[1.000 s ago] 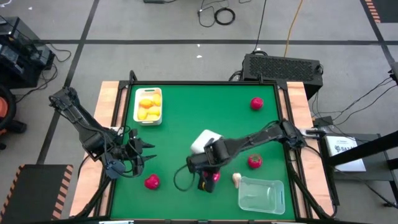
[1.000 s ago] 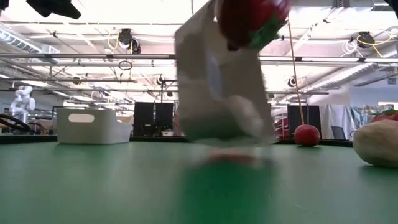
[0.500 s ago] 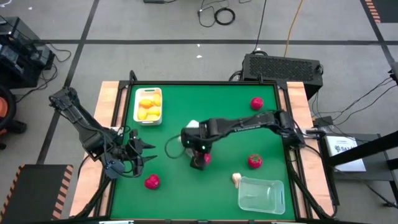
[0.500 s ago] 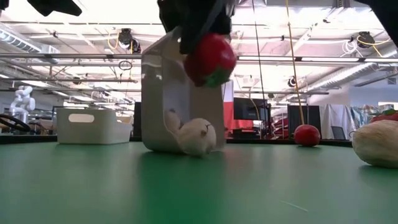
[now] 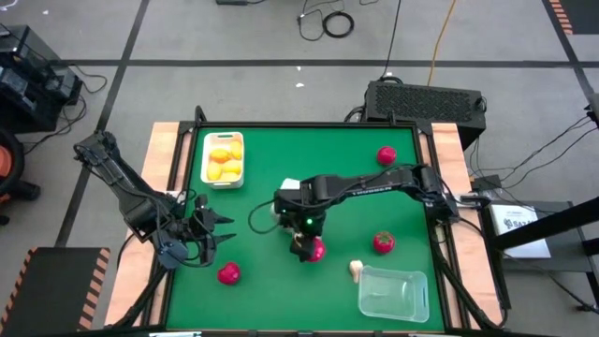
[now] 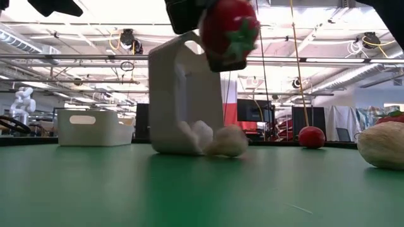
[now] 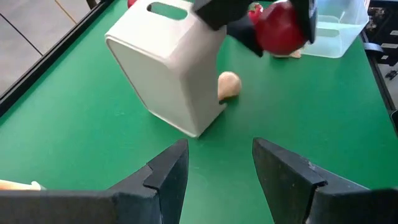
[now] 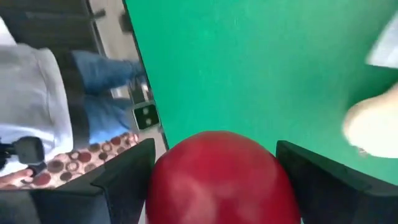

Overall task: Sort produce into baskets
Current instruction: Put the tomato into the transparent bin

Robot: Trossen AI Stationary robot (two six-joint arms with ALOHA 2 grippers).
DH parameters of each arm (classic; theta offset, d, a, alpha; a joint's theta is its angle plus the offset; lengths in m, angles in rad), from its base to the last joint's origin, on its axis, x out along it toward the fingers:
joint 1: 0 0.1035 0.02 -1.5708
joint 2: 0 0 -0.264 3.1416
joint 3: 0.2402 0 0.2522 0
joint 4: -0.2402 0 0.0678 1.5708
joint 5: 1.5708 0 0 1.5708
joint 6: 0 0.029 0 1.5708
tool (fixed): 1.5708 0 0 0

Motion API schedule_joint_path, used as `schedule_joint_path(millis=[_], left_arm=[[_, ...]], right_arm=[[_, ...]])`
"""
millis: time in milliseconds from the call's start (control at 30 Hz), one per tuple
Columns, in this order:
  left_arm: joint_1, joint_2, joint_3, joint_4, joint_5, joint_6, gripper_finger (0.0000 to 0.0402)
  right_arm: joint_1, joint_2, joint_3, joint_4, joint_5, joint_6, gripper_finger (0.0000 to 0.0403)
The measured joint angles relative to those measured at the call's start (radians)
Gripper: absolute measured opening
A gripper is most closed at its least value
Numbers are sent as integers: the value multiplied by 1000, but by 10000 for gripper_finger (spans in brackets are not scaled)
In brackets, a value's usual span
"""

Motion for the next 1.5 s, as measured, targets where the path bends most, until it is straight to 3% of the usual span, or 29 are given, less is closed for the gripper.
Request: schedule_joint_path(millis=[100, 333, 533, 733, 967, 1100, 1200, 1500], left_arm=[[0, 0, 0, -10, 0, 0, 187], [0, 1, 0, -15, -4, 7, 187], [0, 3, 0, -14, -5, 2, 187], [0, 5, 0, 6, -4, 0, 187], [35, 53, 0, 273, -10, 31, 187], [88, 119, 0, 525, 20, 157, 187], [134, 178, 16, 655, 107, 284, 187], [227, 262, 89, 666, 269, 405, 187]], right_arm=[[23, -9, 0, -11, 4, 0, 318], [71, -100, 0, -10, 153, 44, 318], [163, -188, 1, -30, 183, 188, 318], [318, -224, 2, -178, 315, 362, 318], [482, -218, -41, -285, 379, 600, 318], [559, -221, -100, -308, 382, 719, 318], [606, -219, -173, -304, 380, 767, 318], [631, -218, -375, -226, 380, 780, 322]])
